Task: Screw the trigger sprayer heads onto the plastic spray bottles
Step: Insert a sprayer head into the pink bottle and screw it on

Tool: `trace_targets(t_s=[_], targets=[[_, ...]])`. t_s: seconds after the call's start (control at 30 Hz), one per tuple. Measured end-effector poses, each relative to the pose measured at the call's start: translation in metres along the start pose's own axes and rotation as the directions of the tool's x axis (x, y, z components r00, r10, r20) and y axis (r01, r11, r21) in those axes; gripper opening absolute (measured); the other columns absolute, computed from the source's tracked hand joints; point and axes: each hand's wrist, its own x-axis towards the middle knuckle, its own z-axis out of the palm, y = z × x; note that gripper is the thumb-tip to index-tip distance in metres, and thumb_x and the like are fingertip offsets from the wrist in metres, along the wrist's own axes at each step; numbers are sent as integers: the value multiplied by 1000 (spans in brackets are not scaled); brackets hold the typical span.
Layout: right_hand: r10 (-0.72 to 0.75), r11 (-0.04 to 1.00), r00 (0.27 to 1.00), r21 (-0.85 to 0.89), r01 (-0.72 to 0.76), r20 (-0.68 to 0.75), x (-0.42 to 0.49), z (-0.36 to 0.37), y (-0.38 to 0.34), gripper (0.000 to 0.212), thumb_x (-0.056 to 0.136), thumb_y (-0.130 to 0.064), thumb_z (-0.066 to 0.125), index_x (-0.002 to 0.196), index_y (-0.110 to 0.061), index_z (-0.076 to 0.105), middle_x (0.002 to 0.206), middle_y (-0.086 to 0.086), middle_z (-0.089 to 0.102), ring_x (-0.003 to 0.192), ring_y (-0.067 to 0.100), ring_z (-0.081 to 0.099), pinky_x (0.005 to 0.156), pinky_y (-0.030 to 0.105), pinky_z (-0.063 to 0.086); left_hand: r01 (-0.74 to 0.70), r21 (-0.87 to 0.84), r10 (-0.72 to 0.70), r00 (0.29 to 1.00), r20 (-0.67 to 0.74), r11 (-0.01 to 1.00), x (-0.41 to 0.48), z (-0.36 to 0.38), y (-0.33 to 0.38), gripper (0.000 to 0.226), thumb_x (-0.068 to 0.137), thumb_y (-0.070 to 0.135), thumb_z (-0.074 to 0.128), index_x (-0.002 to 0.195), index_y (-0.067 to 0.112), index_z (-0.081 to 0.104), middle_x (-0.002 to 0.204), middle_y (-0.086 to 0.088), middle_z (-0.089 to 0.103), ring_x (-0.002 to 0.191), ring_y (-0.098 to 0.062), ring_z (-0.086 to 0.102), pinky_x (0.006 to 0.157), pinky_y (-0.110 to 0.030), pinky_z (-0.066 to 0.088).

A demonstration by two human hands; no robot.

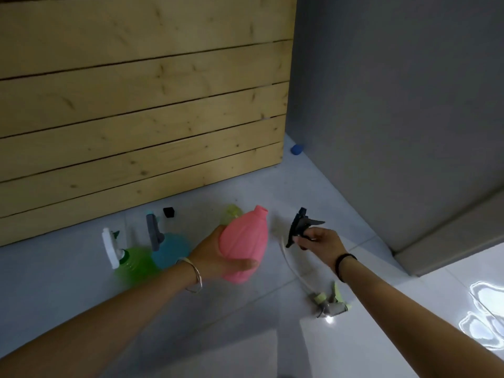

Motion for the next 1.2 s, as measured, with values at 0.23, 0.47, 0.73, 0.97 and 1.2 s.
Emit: trace_targets(t_s=[0.23, 0.47, 0.73, 0.97, 1.2], targets=[[-39, 832, 999, 555, 21, 20, -55, -50, -123, 16, 81, -17, 71, 94, -11, 64, 104, 6, 65, 90, 13, 64, 81, 23, 51, -162, -98, 155, 985, -72, 982, -35, -22, 84, 96, 42, 40, 90, 126, 32, 43, 120, 5, 56, 106, -18, 60, 69, -31, 58], [-240, 753, 970, 626, 203, -25, -133, -73, -223, 17, 85, -28, 66, 97, -15, 66, 107, 6, 67, 98, 15, 63, 75, 18, 50, -240, -103, 216, 954, -206, 965, -93, -34, 135, 95, 47, 34, 91, 121, 40, 32, 119, 9, 49, 107, -17, 53, 81, -34, 54], [-351, 498, 909, 778, 383, -224, -211, -67, -287, 46, 88, -18, 64, 129, 0, 54, 116, 11, 64, 97, 14, 64, 87, 22, 51, -299, -87, 267, 926, -266, 950, -146, -39, 136, 86, 53, 24, 89, 120, 36, 36, 112, 14, 50, 100, -11, 53, 68, -18, 49], [-427, 380, 857, 803, 458, -287, -238, -61, -293, 31, 90, -14, 60, 119, -2, 58, 91, 1, 67, 76, 5, 67, 81, 17, 55, -312, -38, 292, 921, -256, 949, -164, -44, 136, 85, 51, 30, 89, 116, 39, 34, 105, 19, 47, 89, -1, 50, 49, -4, 46], [-461, 434, 859, 789, 436, -222, -240, -46, -294, 17, 89, -14, 61, 104, -5, 64, 96, 6, 68, 88, 14, 65, 70, 14, 55, -327, -42, 305, 915, -265, 944, -165, -49, 136, 86, 54, 27, 89, 118, 37, 34, 107, 19, 47, 91, -1, 51, 51, -7, 48]])
